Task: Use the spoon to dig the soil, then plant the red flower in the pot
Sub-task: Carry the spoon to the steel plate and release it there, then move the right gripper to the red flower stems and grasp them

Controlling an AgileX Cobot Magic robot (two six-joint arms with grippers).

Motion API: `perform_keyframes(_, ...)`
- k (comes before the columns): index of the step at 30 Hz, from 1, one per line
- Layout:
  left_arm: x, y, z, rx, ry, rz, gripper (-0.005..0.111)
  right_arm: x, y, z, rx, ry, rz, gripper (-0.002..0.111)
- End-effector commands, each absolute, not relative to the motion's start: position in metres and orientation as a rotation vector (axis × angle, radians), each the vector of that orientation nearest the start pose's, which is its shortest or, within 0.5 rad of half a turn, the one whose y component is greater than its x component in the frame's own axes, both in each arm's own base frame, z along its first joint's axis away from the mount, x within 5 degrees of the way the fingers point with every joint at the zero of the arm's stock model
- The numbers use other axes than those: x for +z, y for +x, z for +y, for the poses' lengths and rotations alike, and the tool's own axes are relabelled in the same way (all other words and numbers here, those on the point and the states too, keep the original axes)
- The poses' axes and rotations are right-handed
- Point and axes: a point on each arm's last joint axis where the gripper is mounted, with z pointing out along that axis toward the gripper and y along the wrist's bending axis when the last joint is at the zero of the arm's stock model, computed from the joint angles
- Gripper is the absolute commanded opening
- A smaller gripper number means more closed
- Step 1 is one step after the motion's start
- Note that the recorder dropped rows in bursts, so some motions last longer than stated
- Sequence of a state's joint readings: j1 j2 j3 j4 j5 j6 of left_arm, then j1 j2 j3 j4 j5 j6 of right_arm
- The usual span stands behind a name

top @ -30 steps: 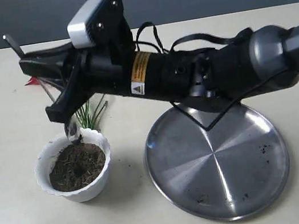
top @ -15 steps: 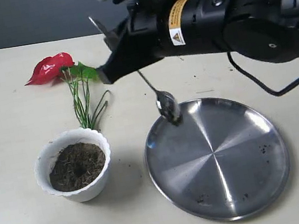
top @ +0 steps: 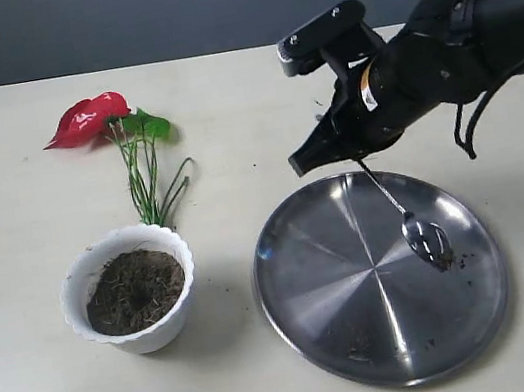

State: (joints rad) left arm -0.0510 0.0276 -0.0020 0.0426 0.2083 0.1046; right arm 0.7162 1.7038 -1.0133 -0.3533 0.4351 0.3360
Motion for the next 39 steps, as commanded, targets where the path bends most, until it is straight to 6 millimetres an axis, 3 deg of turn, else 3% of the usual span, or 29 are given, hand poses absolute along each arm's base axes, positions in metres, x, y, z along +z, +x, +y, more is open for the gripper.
perform_keyframes(1, 0.194, 0.058, -0.002, 0.076, 0.161, 1.701, 0.000, 0.178, 0.269, 0.216, 0.068, -0.861, 2.513, -0.001)
perform_keyframes(7, 0.194, 0.058, -0.002, 0.076, 0.161, 1.701, 0.000, 0.161, 0.262, 0.222, 0.146, -1.011, 2.575, -0.001)
perform_keyframes(22, 0.194, 0.058, -0.002, 0.076, 0.161, 1.701, 0.000, 0.130, 0.263, 0.224, 0.116, -1.086, 2.646, -0.001)
perform_keyframes(25, 0.194, 0.058, -0.002, 0.076, 0.161, 1.701, 0.000, 0.130, 0.263, 0.224, 0.116, -1.086, 2.646, 0.004)
perform_keyframes(30, 0.194, 0.058, -0.002, 0.076, 0.161, 1.701, 0.000, 0.130, 0.263, 0.224, 0.114, -1.087, 2.649, 0.023)
perform_keyframes(34, 0.194, 0.058, -0.002, 0.076, 0.161, 1.701, 0.000, 0.130, 0.263, 0.224, 0.115, -1.086, 2.647, 0.028)
perform_keyframes(39, 0.194, 0.058, -0.002, 0.076, 0.161, 1.701, 0.000, 0.159, 0.269, 0.232, 0.181, -1.018, 2.586, 0.034)
